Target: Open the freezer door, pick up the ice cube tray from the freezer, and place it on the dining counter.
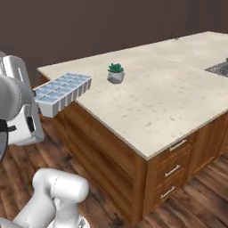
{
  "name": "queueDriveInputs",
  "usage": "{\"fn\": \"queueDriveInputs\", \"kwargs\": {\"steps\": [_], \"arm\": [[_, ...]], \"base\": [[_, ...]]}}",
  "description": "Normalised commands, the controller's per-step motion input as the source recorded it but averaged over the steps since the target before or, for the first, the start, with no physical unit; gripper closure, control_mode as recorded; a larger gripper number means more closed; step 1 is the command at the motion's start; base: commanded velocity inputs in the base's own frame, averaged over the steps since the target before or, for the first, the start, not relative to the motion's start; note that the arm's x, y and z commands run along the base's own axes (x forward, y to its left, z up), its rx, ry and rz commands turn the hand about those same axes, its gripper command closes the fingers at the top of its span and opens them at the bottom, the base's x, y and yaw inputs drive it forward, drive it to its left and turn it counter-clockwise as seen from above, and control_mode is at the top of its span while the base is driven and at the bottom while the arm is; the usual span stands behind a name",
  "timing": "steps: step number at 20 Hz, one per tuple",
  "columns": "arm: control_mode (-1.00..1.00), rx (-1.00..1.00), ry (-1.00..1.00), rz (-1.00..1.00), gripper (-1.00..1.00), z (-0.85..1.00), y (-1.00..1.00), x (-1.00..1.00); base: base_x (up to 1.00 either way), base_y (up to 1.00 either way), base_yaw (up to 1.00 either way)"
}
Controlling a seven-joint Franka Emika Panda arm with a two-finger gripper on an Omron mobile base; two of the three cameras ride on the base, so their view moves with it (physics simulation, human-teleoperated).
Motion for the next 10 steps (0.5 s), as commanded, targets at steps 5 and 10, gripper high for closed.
{"fn": "queueDriveInputs", "kwargs": {"steps": [5, 10], "arm": [[1.0, 0.0, 0.0, 0.0, 1.0, 0.0, 0.0, 0.0], [1.0, 0.0, 0.0, 0.0, 1.0, 0.0, 0.0, 0.0]], "base": [[1.0, 0.09, 0.49], [1.0, 0.27, 0.4]]}}
